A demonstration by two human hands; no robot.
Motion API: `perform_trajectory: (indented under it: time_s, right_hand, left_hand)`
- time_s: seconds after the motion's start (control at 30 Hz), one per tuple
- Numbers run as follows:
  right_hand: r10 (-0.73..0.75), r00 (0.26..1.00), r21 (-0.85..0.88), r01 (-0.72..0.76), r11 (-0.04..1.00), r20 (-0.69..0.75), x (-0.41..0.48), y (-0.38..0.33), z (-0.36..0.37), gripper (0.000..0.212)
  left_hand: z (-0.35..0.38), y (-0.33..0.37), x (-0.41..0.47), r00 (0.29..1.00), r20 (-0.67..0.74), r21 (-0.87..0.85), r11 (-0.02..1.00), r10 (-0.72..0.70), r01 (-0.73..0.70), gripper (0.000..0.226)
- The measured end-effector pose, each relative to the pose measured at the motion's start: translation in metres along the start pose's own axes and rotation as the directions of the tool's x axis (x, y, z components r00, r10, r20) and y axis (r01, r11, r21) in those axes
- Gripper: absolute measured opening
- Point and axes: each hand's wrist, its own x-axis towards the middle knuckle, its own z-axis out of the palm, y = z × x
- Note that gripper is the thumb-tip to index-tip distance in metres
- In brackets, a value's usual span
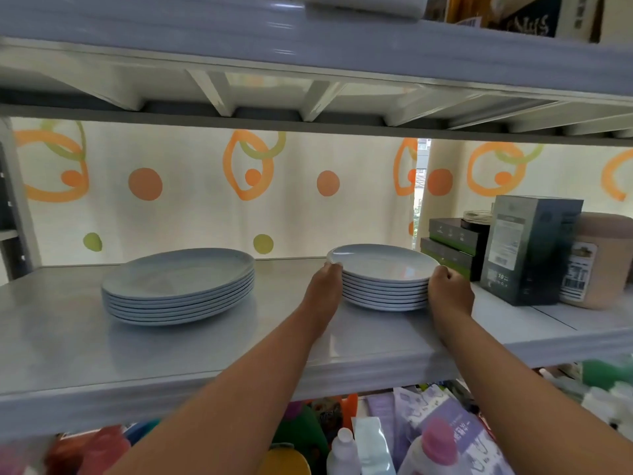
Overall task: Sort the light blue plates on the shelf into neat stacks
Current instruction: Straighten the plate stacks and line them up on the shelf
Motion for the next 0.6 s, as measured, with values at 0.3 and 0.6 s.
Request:
perform_trajectory:
  time_s: [0.3,0.6]
  right_hand:
    - [-0.012,1.0,-0.021,0.013,1.0,0.023,-0.006,-0.004,0.007,0.032]
    - [-0.121,0.984,-0.034,0.126,0.991,0.128,-0.038,-0.019,0.047,0.031]
  left_hand:
    - [-0.007,0.001,0.0,0.999,-0.009,-0.101,0.994,-0.039,0.038,0.026]
    - [-0.06,-0.009,-0.011,0.993,-0.113,-0.023,1.0,-0.019,0.017,0.042]
